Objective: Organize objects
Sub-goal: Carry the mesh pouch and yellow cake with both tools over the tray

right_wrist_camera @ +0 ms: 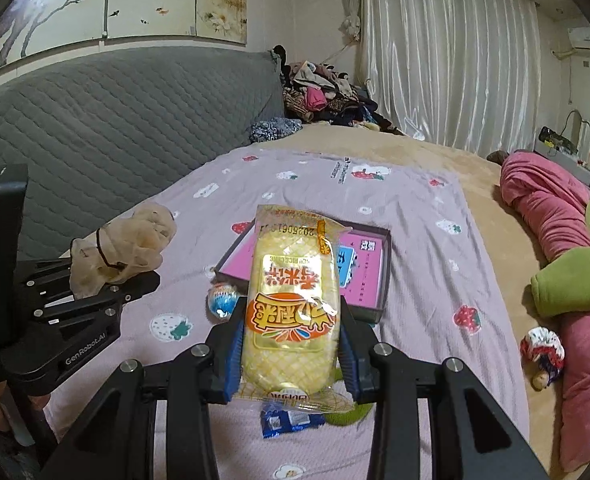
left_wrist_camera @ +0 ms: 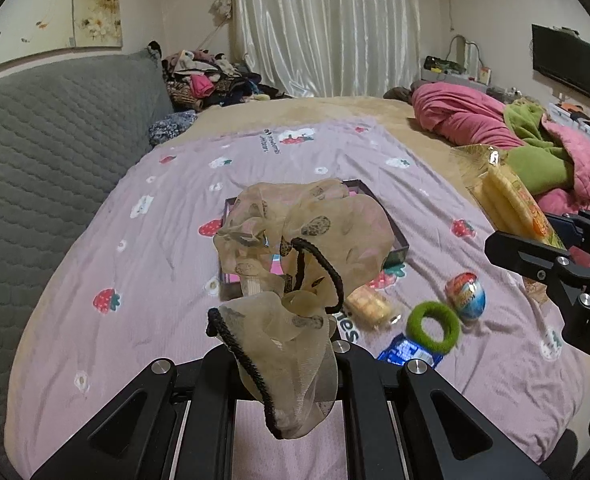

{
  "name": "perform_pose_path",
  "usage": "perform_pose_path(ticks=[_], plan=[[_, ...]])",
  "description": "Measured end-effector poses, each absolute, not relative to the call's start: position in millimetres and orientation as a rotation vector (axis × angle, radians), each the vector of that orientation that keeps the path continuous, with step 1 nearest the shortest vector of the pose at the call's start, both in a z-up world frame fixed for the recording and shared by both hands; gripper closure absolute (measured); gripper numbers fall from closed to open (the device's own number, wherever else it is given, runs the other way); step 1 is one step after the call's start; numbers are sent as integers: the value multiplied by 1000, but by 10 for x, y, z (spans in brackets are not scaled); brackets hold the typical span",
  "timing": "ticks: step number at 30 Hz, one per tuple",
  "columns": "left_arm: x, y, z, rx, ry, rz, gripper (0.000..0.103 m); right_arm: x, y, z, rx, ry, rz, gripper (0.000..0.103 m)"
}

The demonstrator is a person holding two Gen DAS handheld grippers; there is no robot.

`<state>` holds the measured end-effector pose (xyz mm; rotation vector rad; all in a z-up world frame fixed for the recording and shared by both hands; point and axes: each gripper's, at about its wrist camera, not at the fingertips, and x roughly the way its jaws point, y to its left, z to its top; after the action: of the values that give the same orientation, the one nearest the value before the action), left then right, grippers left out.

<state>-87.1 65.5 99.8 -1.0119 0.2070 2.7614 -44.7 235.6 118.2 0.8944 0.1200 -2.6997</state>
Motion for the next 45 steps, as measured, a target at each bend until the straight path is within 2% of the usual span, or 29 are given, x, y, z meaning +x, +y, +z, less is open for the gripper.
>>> perform_pose_path(ticks=[24,45], plan=[[-1554,883,983,-1039,194,2767,93,-1014,2362,1194,878,89,-2728,63],[-2364,948,651,-1096,217,2762,93,-1748,2392,950,910,118,-2733,63]])
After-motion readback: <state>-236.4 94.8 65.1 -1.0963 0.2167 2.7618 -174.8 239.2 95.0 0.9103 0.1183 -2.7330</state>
